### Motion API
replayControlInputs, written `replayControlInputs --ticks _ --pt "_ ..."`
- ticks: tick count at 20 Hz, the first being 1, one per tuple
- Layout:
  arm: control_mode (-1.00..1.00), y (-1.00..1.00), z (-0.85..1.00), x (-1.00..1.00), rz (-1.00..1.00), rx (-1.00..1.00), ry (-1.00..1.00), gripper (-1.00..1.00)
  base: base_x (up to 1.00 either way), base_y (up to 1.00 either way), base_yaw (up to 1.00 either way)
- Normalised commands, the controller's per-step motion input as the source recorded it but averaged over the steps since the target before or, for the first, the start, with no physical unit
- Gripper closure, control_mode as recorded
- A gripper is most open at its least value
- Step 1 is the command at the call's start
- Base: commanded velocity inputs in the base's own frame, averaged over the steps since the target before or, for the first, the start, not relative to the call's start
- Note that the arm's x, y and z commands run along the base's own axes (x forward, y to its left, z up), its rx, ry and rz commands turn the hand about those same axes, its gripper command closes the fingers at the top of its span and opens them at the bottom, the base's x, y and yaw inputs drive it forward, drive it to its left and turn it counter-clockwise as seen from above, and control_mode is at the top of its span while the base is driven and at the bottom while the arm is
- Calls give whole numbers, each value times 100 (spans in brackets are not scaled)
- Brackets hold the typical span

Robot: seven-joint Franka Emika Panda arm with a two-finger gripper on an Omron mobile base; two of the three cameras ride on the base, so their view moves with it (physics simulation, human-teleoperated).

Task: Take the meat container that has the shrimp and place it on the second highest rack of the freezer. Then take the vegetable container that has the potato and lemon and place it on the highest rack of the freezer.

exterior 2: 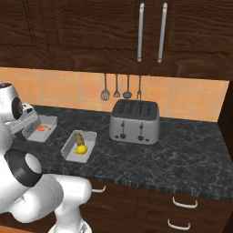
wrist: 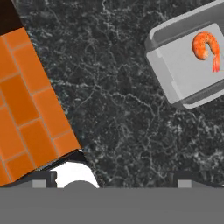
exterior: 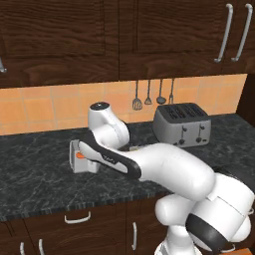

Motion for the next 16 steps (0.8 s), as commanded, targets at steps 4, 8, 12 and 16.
replayControlInputs --ticks 4,8,12,16 --pt "-100 6 -36 47 3 -1 -1 -100 0 0 0" --pt "-100 3 -29 23 2 0 -2 -100 0 0 0" --pt "-100 7 -24 19 2 0 -1 -100 0 0 0" --pt "-100 15 -22 25 1 0 0 -100 0 0 0"
